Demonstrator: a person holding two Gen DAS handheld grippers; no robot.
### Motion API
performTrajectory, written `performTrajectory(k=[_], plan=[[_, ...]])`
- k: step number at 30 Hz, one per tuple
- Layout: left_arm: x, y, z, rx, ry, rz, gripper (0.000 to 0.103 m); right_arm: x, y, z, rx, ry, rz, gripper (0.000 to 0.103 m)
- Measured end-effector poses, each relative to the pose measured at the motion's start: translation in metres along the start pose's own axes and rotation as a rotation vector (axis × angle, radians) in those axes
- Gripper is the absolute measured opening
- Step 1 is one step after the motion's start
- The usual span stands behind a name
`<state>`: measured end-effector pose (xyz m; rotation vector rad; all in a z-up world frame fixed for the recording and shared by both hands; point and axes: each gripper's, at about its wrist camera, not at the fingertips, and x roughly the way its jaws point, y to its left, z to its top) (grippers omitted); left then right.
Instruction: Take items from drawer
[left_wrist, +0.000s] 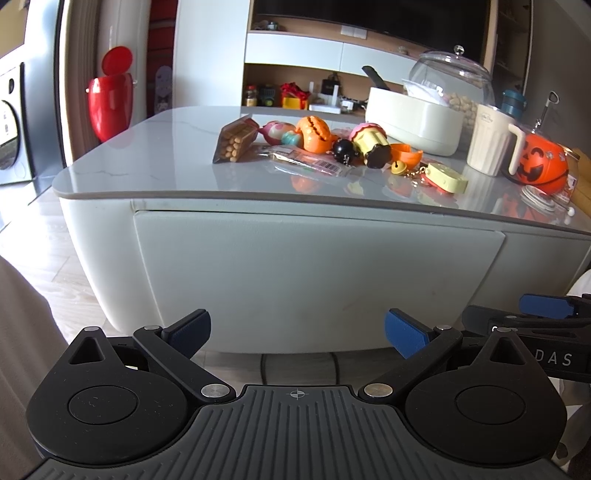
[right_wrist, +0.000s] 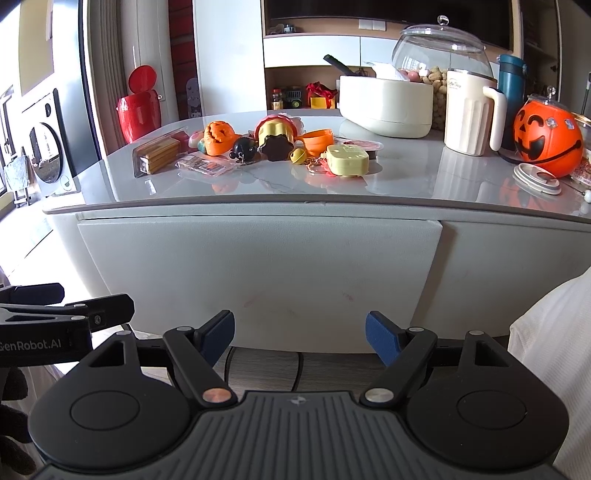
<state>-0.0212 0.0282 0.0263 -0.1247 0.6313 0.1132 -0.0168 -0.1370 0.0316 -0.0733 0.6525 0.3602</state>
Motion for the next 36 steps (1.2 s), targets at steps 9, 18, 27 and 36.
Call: performTrajectory(k=[9, 18, 27, 36], plan=[[0.0, -0.0011, -0.0003, -0.002, 0.001, 0.001, 0.103, -0.0014, 0.0016, -0.0001, 0.007, 0.0, -0.002, 0.08], [0.0002, -0.0007, -0.0001, -0.002, 0.001, 0.002, 0.103, -0.0014, 0.0014, -0.0001, 0.008, 0.0, -0.002, 0.08], [0.0009, -0.0016, -0.0006, 0.004, 0.005, 0.004, 0.103, -0.0019, 0.0014, -0.0001, 0.011, -0.007, 0.006, 0.08], [0.0023, -0.0019, -0.0013, 0.009, 0.01, 0.003, 0.103, -0.0026, 0.0029, 0.0001, 0.002, -0.013, 0.013, 0.08]])
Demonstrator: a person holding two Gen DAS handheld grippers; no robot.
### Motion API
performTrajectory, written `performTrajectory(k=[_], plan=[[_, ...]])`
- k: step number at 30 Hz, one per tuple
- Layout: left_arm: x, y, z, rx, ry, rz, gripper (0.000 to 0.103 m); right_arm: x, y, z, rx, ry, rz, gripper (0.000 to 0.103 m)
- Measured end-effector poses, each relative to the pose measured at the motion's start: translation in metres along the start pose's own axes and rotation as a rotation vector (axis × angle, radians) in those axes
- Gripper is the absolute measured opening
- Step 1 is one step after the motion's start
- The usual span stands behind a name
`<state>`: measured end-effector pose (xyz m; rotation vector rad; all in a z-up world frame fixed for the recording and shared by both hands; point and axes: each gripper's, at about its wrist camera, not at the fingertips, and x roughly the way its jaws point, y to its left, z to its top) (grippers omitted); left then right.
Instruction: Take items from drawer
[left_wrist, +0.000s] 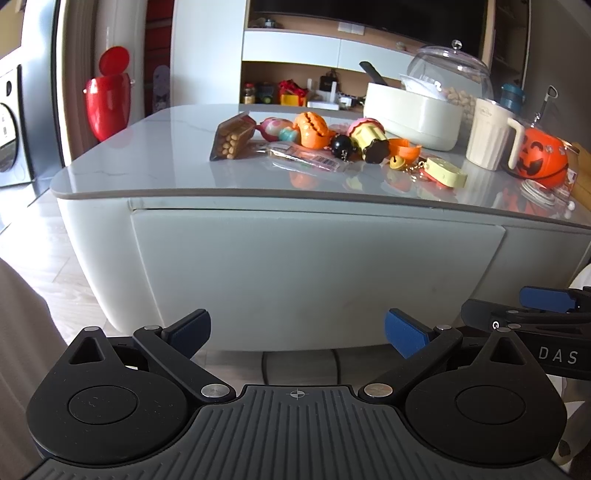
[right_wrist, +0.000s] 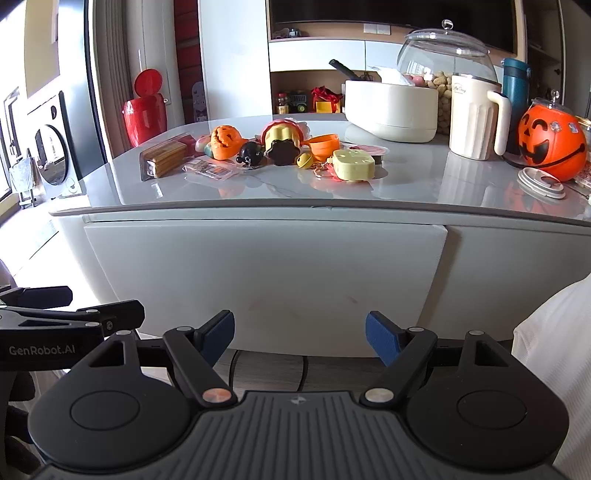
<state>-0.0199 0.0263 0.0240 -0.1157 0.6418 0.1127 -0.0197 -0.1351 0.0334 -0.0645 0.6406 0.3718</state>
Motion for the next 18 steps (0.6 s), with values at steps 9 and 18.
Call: performTrajectory(k=[9, 18], plan=[[0.0002, -0.0008, 0.0001, 0.002, 0.002, 0.0, 0.103, 0.0017, 0.0001, 0.0003, -0.008, 0.003, 0.005, 0.08], [-0.0002, -0.001, 0.0004, 0.002, 0.002, 0.001, 0.103, 0.0021, -0.0004, 0.0006, -0.006, 0.004, 0.006, 0.08]])
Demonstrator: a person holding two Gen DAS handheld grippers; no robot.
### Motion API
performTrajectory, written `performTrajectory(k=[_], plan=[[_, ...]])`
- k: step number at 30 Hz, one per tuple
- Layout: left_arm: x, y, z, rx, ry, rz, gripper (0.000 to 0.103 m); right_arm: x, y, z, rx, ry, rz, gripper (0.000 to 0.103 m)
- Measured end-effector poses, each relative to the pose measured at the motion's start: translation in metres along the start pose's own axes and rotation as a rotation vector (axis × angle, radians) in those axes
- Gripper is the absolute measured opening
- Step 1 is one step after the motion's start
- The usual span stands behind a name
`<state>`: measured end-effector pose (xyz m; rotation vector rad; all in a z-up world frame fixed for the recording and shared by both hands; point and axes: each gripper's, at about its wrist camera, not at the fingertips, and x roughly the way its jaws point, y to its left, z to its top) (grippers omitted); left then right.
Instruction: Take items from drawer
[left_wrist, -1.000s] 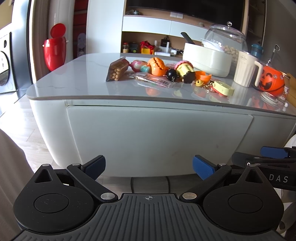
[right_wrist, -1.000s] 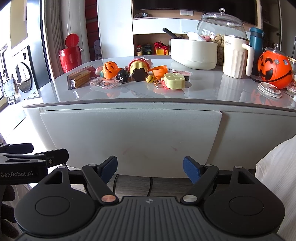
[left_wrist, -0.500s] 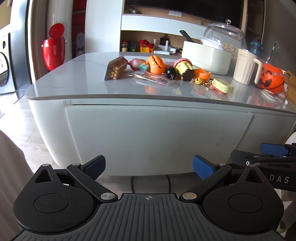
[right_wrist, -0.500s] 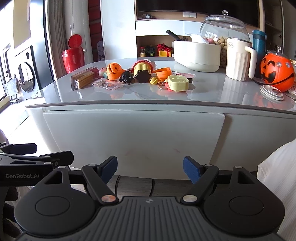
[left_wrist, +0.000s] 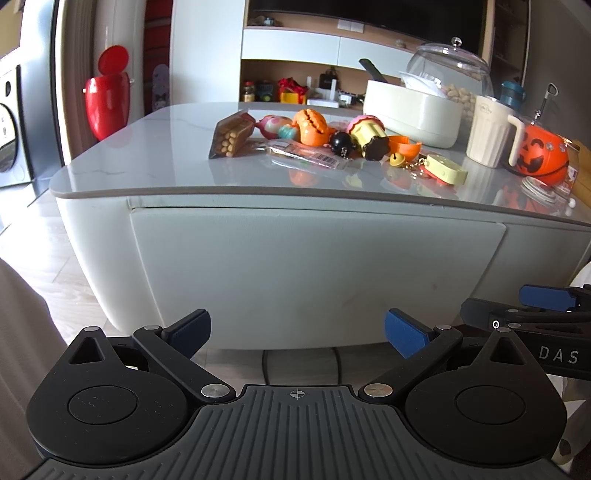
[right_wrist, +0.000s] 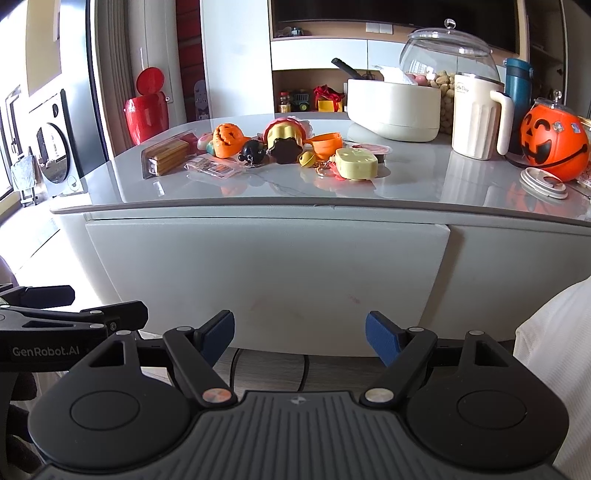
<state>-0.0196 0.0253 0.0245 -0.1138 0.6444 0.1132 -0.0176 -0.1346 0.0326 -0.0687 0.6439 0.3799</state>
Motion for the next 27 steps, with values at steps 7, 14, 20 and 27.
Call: performTrajectory(k=[7, 14, 20, 27], plan=[[0.0009, 0.0008, -0.0006, -0.006, 0.0, -0.002, 0.103, 0.0003, -0.0002, 0.0003, 0.0, 0.0, 0.0, 0.08], [0.0004, 0.0008, 0.0, -0.014, -0.004, -0.005, 0.103, -0.0006, -0.0023, 0.0001, 0.009, -0.001, 0.001, 0.08], [0.0001, 0.0004, 0.0001, -0.012, -0.003, -0.001, 0.103, -0.0023, -0.0033, -0.0002, 0.015, -0.005, 0.004, 0.08], [-0.0015, 0.0012, 0.0004, -0.019, -0.007, -0.009, 0.103, -0.0026, -0.0014, -0.0003, 0.009, -0.004, -0.002, 0.08]])
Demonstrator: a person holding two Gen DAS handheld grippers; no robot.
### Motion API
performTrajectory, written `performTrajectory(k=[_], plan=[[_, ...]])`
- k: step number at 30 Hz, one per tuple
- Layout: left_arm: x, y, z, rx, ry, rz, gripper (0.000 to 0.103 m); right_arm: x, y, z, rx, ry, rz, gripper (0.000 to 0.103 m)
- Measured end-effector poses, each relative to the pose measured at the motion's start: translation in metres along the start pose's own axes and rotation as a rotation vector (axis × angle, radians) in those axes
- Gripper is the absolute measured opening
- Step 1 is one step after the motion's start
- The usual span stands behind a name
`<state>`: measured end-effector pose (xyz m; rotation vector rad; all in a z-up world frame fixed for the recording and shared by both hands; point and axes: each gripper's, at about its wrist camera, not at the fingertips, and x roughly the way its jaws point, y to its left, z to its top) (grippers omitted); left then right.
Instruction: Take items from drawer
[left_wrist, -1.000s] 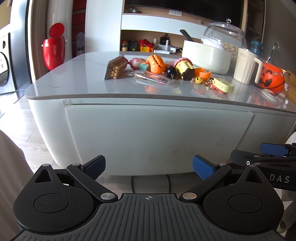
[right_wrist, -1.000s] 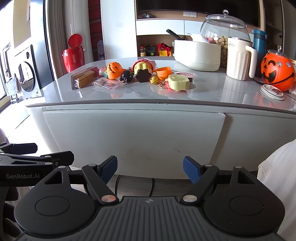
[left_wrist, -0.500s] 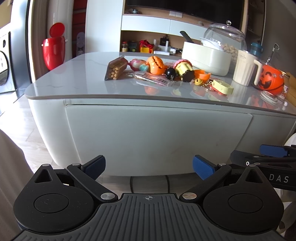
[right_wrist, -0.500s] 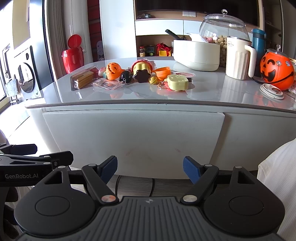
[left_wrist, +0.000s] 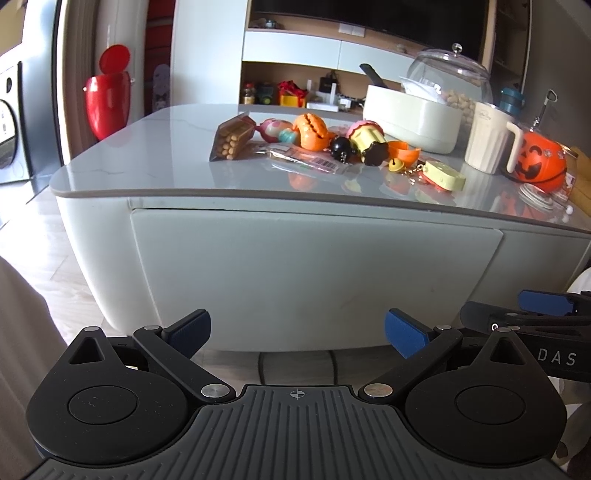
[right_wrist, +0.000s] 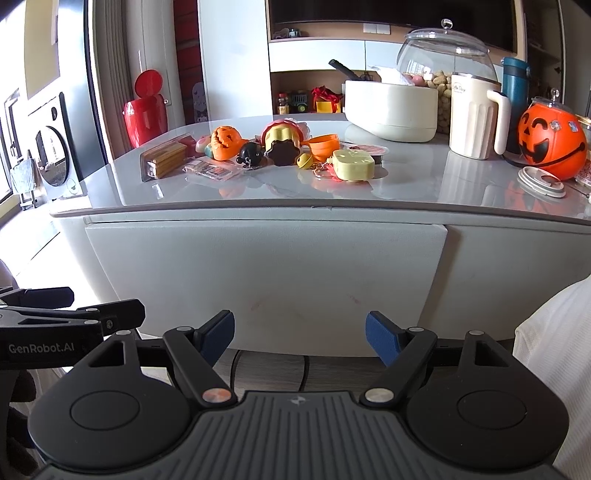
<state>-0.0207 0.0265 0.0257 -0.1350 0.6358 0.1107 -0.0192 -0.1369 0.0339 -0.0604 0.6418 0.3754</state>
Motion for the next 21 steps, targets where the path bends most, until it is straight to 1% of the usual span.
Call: performTrajectory(k=[3, 5, 6, 7, 8, 9, 10, 11, 12, 13, 15, 17, 19, 21], plan=[[-0.001, 0.001, 0.001, -0.009, 0.0, -0.003, 0.102, 0.0, -0.001, 0.0, 0.005, 0.001, 0.0, 0.08], [-0.003, 0.002, 0.004, -0.022, -0.01, -0.02, 0.097, -0.001, -0.002, 0.001, 0.014, 0.001, 0.001, 0.08], [-0.006, 0.002, 0.006, -0.024, -0.019, -0.034, 0.08, -0.001, -0.003, 0.002, 0.022, 0.0, 0.002, 0.08], [-0.008, 0.002, 0.007, -0.028, -0.028, -0.049, 0.052, -0.002, -0.005, 0.003, 0.032, -0.001, 0.002, 0.08], [-0.01, 0.001, 0.01, -0.037, -0.038, -0.068, 0.039, -0.004, -0.007, 0.004, 0.046, -0.002, 0.002, 0.08], [-0.011, 0.002, 0.013, -0.05, -0.04, -0.087, 0.019, -0.006, -0.01, 0.006, 0.062, -0.009, 0.005, 0.08], [-0.01, 0.003, 0.016, -0.078, -0.035, -0.13, 0.013, -0.009, -0.013, 0.007, 0.078, -0.02, 0.007, 0.08], [-0.012, 0.006, 0.019, -0.127, -0.043, -0.17, 0.013, -0.012, -0.015, 0.009, 0.09, -0.03, 0.008, 0.079], [-0.015, 0.008, 0.021, -0.18, -0.067, -0.188, 0.013, -0.015, -0.018, 0.011, 0.104, -0.039, 0.009, 0.079], [-0.017, 0.008, 0.023, -0.204, -0.086, -0.183, 0.013, -0.018, -0.021, 0.013, 0.12, -0.046, 0.009, 0.079], [-0.019, -0.001, 0.034, -0.187, -0.099, -0.129, 0.013, -0.024, -0.029, 0.018, 0.149, -0.066, 0.01, 0.079], [-0.016, -0.008, 0.042, -0.165, -0.111, -0.081, 0.013, -0.031, -0.034, 0.024, 0.147, -0.09, -0.005, 0.079], [-0.011, -0.006, 0.047, -0.189, -0.11, -0.083, 0.013, -0.039, -0.038, 0.033, 0.121, -0.113, -0.019, 0.079], [-0.004, 0.002, 0.05, -0.247, -0.096, -0.059, 0.013, -0.048, -0.038, 0.042, 0.079, -0.127, -0.015, 0.079]])
